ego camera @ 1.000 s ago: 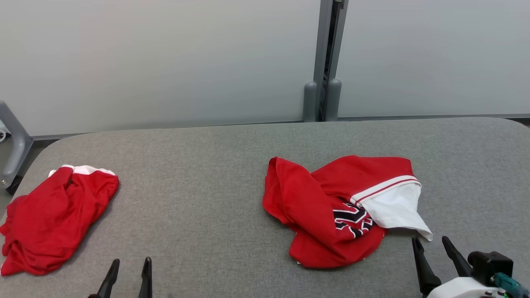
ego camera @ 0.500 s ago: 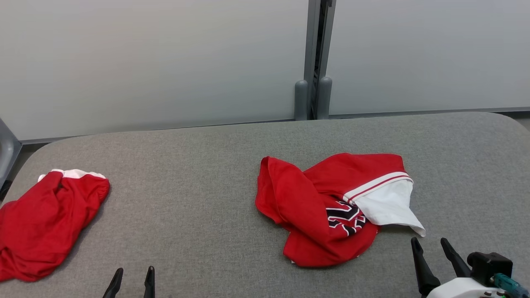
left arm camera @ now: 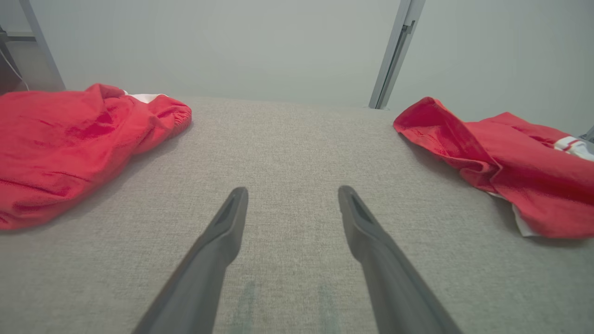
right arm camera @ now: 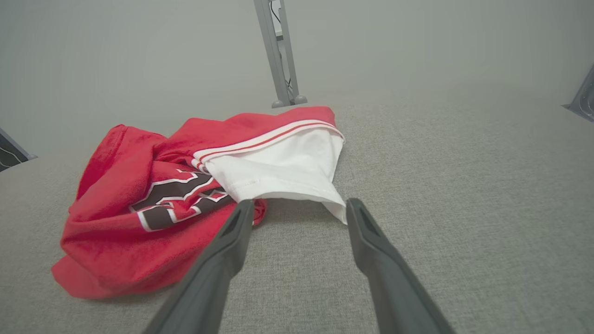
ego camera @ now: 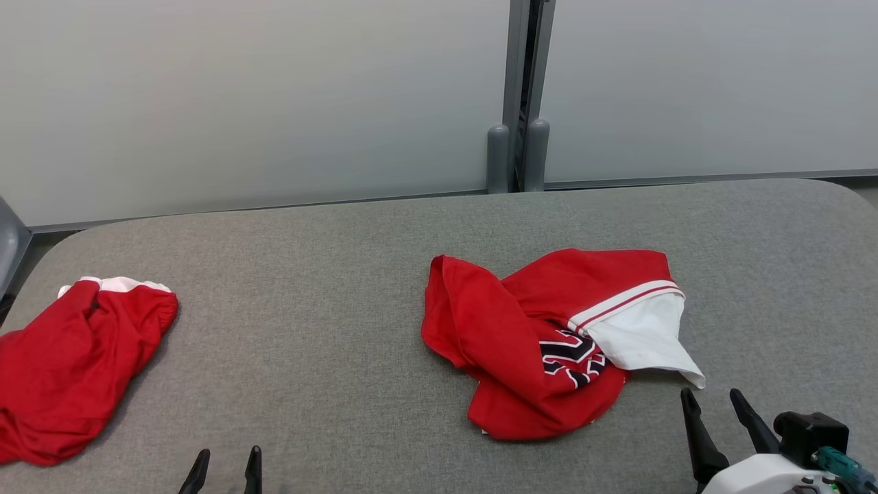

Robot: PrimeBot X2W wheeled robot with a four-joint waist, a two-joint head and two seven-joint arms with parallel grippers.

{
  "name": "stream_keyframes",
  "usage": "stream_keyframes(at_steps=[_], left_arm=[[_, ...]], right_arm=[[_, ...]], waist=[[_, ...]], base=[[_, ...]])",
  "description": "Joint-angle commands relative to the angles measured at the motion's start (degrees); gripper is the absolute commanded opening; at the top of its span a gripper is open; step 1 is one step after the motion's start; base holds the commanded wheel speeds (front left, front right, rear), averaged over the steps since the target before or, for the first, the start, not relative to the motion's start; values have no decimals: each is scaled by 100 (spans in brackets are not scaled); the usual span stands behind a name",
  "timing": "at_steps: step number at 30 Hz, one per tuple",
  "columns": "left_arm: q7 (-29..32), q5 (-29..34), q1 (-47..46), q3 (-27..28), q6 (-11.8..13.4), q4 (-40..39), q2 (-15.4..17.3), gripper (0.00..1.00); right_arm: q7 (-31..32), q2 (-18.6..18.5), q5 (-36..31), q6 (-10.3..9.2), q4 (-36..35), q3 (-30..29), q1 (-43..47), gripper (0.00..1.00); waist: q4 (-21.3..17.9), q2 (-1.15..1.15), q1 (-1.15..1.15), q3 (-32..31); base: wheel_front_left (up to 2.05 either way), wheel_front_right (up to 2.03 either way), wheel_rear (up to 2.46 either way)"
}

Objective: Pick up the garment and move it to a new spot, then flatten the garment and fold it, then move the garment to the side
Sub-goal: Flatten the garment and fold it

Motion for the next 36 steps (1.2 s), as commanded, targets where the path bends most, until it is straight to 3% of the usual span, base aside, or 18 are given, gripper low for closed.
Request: stream_keyframes(at_steps=[1, 9, 18, 27, 36], left_arm=[[-4, 3, -114, -15, -4, 12, 25, 100], [568, -307, -734, -321, -94, 151, -7, 100], [1716, -703, -2264, -695, -145, 711, -11, 100], [2454, -1286, -3495, -504, 237, 1669, -46, 100], [2698, -1207, -4162, -597, 565, 2315, -2, 100]], right_arm=[[-36, -39, 29, 11, 20, -8, -42, 100], [-82, -41, 113, 11, 53, 67, -154, 100], [-153, -41, 221, 11, 77, 252, -373, 100], [-335, -36, 386, 11, 235, 442, -646, 100], [-574, -37, 531, 11, 460, 546, -821, 100]], waist=[[-10, 0, 0, 4], [-179, 0, 0, 90], [-926, 0, 0, 436], [-1698, 0, 0, 900], [-1914, 0, 0, 1131]], base=[[0, 0, 0], [0, 0, 0], [0, 0, 0], [0, 0, 0], [0, 0, 0]])
